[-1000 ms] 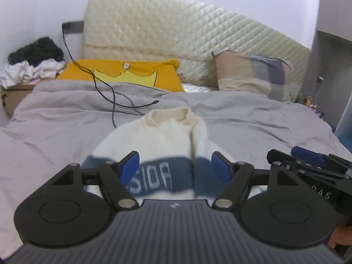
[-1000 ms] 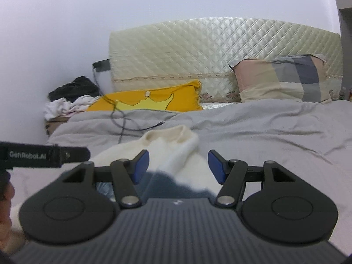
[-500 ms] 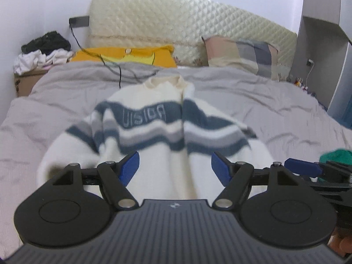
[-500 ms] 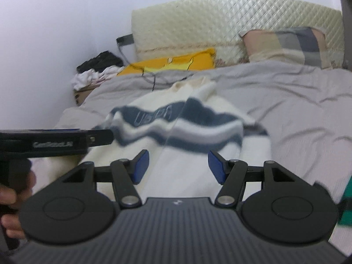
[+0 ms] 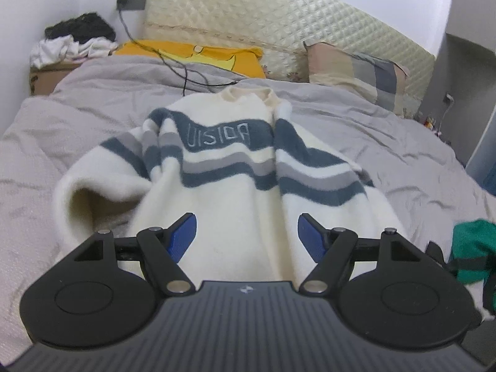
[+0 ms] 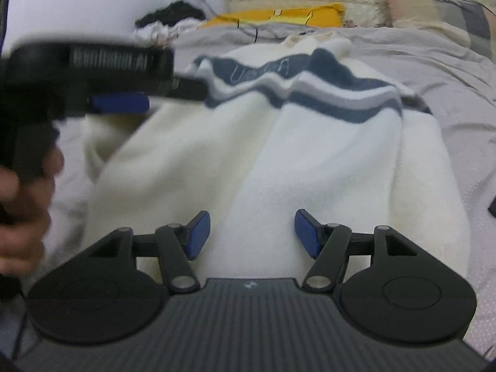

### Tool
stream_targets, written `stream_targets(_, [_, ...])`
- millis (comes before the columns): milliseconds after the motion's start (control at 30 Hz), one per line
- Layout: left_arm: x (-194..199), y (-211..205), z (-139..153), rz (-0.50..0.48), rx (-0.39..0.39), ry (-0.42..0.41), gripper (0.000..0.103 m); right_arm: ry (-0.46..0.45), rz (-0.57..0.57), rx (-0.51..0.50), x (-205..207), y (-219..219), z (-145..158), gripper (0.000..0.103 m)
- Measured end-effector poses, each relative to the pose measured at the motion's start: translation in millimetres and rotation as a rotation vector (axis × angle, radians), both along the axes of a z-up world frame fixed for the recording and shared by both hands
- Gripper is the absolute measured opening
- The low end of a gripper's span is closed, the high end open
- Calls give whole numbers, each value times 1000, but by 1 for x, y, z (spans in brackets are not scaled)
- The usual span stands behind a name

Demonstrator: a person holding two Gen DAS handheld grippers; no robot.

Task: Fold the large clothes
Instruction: 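Grasp the sweater sleeve with the right gripper and pull it outward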

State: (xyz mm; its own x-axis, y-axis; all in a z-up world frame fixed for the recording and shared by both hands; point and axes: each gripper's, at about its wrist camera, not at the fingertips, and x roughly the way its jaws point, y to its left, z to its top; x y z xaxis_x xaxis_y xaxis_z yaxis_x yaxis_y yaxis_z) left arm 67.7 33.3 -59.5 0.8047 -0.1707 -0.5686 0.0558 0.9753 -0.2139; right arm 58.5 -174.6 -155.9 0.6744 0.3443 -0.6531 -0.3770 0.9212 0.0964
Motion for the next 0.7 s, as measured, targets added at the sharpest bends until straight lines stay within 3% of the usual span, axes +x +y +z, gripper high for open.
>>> stream_targets(167, [8, 11, -6, 48, -39, 26, 77, 27, 7, -84, 7, 5, -17, 63])
stream_targets(267, [11, 14, -10, 67, -51, 37, 77, -16, 12, -158, 6, 11, -21, 58])
stream_targets(367, [11, 13, -12, 99, -23, 28, 77, -41, -3, -199, 4, 12, -20, 40])
stream_targets(567, [6, 13, -14, 118, -18, 29, 77, -41, -34, -126, 2, -1, -6, 18])
stream_targets(700, [2, 14, -13, 131, -16, 18, 77, -95, -101, -69, -2, -19, 15, 16])
